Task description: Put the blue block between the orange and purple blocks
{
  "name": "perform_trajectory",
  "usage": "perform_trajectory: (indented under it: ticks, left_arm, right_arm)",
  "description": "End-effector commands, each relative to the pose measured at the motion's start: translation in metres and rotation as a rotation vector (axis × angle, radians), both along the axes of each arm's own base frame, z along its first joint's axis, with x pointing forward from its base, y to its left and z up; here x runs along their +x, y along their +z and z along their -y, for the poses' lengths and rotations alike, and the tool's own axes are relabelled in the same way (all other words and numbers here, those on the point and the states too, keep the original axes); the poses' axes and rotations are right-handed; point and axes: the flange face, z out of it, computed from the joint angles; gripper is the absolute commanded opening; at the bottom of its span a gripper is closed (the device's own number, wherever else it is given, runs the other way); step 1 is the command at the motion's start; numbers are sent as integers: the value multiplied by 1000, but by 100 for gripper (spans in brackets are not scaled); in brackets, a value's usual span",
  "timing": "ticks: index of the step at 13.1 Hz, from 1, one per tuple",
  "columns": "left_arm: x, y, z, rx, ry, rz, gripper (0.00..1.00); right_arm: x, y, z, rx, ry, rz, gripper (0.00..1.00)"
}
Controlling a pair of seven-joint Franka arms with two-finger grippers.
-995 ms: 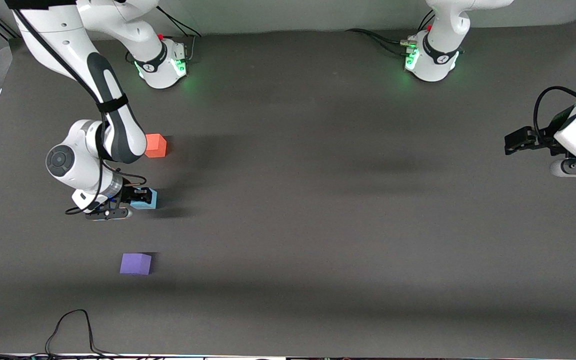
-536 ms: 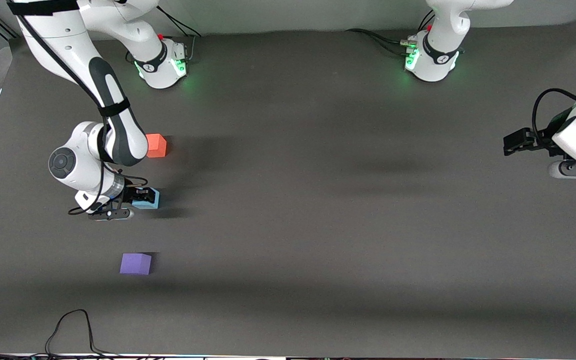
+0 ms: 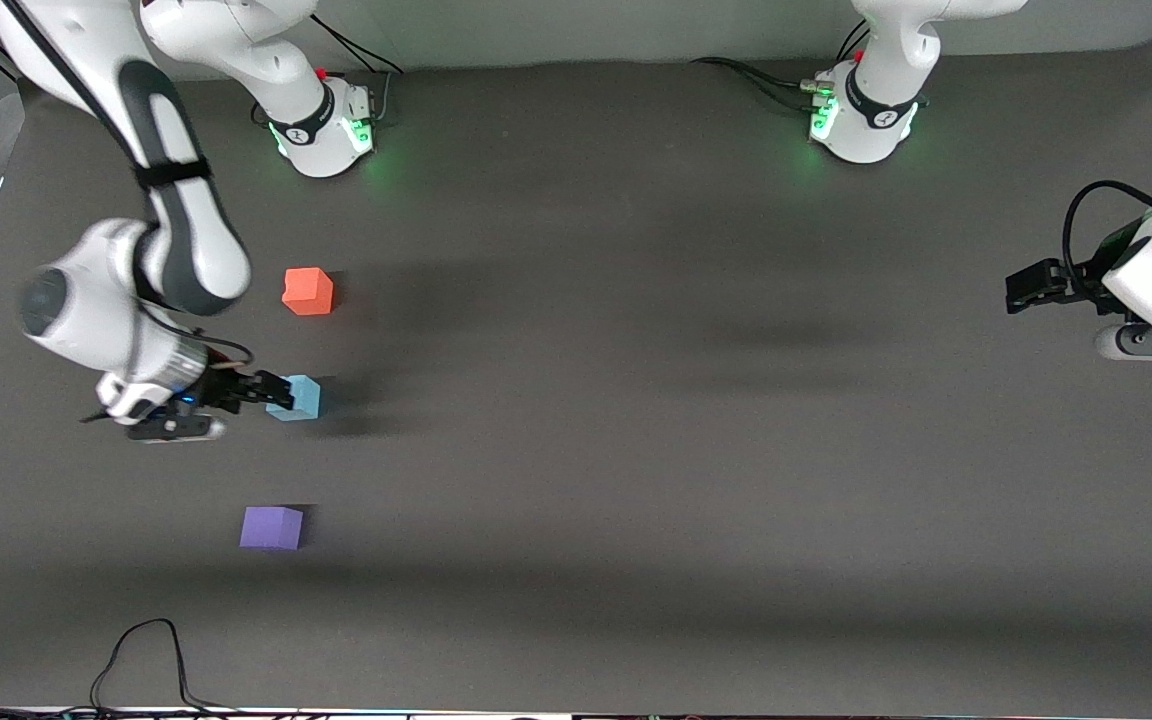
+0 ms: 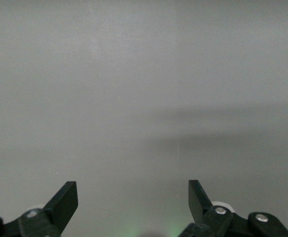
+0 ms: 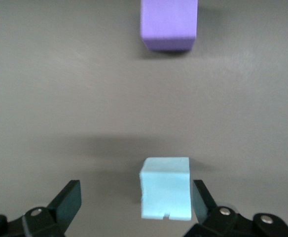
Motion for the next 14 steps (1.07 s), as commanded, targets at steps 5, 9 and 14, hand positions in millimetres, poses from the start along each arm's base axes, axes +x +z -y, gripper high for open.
perform_trajectory:
  ticks: [5,9,14]
  left_arm:
    - [0,6,1,-2,13,11,100]
    - [0,6,1,-2,14,10,100]
    - [0,6,-1,0,14,10,100]
  right_arm:
    - [25,204,20,11,76,-21,100]
    - [-11,267,24,-21,12,-12,100]
    - [-44,276,15,-125,35,-38,100]
